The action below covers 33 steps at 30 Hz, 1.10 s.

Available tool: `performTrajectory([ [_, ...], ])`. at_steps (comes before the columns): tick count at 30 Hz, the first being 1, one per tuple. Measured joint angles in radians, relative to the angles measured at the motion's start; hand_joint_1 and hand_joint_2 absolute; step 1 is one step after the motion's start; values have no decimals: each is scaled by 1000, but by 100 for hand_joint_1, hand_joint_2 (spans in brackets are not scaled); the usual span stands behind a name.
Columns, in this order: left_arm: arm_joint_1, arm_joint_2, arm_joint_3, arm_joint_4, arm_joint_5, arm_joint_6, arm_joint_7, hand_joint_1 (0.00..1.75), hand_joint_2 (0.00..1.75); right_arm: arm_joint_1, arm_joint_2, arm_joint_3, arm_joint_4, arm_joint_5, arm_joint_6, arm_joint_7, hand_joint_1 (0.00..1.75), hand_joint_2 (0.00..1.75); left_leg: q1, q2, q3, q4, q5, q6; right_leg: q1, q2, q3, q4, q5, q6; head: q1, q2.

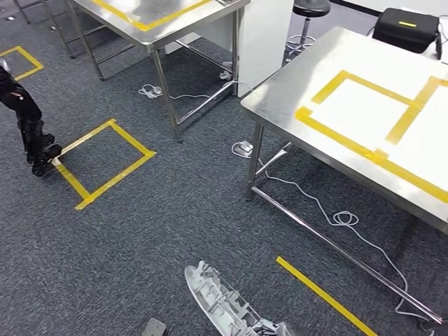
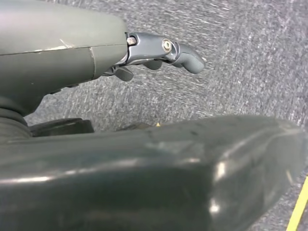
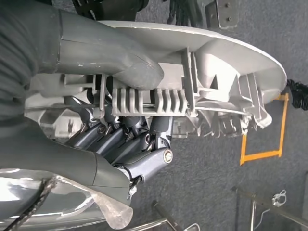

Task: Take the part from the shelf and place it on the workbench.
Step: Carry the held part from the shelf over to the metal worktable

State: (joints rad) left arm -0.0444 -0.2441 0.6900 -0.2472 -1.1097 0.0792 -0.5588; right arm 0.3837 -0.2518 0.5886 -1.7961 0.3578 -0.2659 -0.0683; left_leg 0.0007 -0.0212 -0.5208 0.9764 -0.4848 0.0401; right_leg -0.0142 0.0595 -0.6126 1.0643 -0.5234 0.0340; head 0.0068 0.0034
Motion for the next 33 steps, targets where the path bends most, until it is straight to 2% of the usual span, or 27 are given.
performTrajectory([
  [1,1,-1,0,0,0,-1,0,0,0,0,0,-2,0,2,2,1,175,175,-2,13,0,-2,2,1,1,-26,-27,58,-32,3,2,0],
  [2,2,-2,1,0,0,-1,0,0,0,0,0,-3,0,4,5,2,175,175,-3,25,-1,-3,2,3,0,-40,-58,124,-64,6,4,0],
  [3,3,-3,1,0,0,-1,1,0,0,1,0,-5,0,6,9,2,175,175,-4,39,-2,-2,2,3,-1,-47,-83,181,-85,10,5,0],
  [4,4,-3,2,0,-2,0,2,0,0,2,2,-7,0,9,15,1,175,175,-4,52,-3,-1,1,3,-3,-51,-94,210,-89,15,5,0],
  [5,4,-3,2,0,-4,1,4,0,0,2,3,-10,0,11,22,-1,175,175,-4,64,-3,0,0,2,-5,-54,-85,198,-74,18,5,0],
  [6,4,-4,2,0,-7,2,6,0,0,2,6,-13,0,13,30,-4,175,175,-3,75,-3,3,-2,-1,-7,-63,-54,148,-45,22,5,0],
  [7,3,-5,3,0,-10,4,8,0,0,3,10,-18,0,15,39,-9,175,175,-2,84,-2,8,-5,-5,-10,-79,-13,76,-16,25,5,0],
  [9,2,-5,3,-2,-15,7,12,0,0,3,19,-27,1,19,57,-20,175,175,-6,98,-4,20,-14,-17,-8,-107,54,-37,15,20,6,0],
  [10,2,-5,4,-3,-17,8,14,0,0,4,25,-32,2,21,66,-26,175,175,-8,104,-4,24,-17,-22,-7,-112,65,-57,15,13,5,0],
  [12,1,-5,4,-5,-21,9,17,0,0,7,37,-43,3,25,82,-38,175,175,-9,115,-3,27,-18,-30,-4,-96,64,-58,17,-3,3,0],
  [14,0,-5,4,-8,-24,10,18,0,0,10,48,-53,4,29,97,-47,175,175,-4,96,-7,44,-36,-41,-6,-81,61,-59,22,-15,2,0],
  [16,0,-5,6,-9,-29,11,18,0,0,11,60,-61,4,32,108,-52,175,175,0,53,-43,133,-96,-51,-8,-66,59,-60,27,-24,-2,0],
  [18,1,-5,8,-9,-31,11,18,0,0,13,69,-67,6,33,115,-55,175,175,1,33,-101,269,-158,-52,-7,-47,54,-59,29,-28,-3,0],
  [19,2,-5,9,-9,-31,11,18,0,0,14,73,-70,7,33,118,-55,175,175,1,31,-118,309,-166,-51,-6,-37,53,-59,30,-29,-3,0],
  [20,2,-5,10,-10,-32,11,18,0,0,16,77,-73,9,32,121,-56,175,175,0,30,-118,310,-153,-47,-4,-25,53,-58,31,-30,-3,0],
  [21,2,-5,11,-10,-32,11,18,0,0,17,81,-76,11,33,124,-57,175,175,0,25,-100,272,-122,-42,-3,-14,54,-58,31,-30,-3,0],
  [22,2,-5,11,-11,-33,10,18,0,0,19,85,-80,12,34,129,-59,175,175,0,13,-70,205,-81,-35,-2,-2,55,-58,32,-29,-3,0],
  [24,2,-4,14,-12,-36,8,18,0,0,20,94,-87,14,38,139,-62,175,175,-1,-26,-17,80,-30,-21,0,18,53,-57,34,-25,-2,0],
  [25,2,-4,15,-13,-37,7,18,0,0,20,99,-90,15,41,143,-63,175,175,-2,-40,-4,47,-22,-17,-1,26,49,-56,37,-20,-3,0],
  [26,1,-4,17,-14,-37,5,18,0,0,21,103,-93,15,45,147,-62,175,175,-3,-44,-1,36,-24,-15,-3,34,44,-56,40,-15,-3,0],
  [28,1,-6,20,-17,-37,2,17,0,0,25,111,-101,16,53,154,-59,175,175,-2,-27,0,24,-18,-12,-5,44,34,-58,44,-2,-3,0],
  [30,1,-8,22,-19,-37,1,17,0,0,27,116,-110,16,58,159,-58,175,175,2,-5,3,9,-8,-4,-1,12,12,-23,18,7,3,0],
  [32,3,-9,24,-20,-37,-1,17,0,0,26,119,-115,16,61,160,-56,175,175,2,18,2,3,-4,2,1,-34,-36,79,-42,13,9,0],
  [33,4,-9,25,-20,-37,-1,17,0,0,26,120,-116,17,62,161,-56,175,175,1,25,1,3,-4,2,0,-43,-56,123,-65,15,9,0],
])
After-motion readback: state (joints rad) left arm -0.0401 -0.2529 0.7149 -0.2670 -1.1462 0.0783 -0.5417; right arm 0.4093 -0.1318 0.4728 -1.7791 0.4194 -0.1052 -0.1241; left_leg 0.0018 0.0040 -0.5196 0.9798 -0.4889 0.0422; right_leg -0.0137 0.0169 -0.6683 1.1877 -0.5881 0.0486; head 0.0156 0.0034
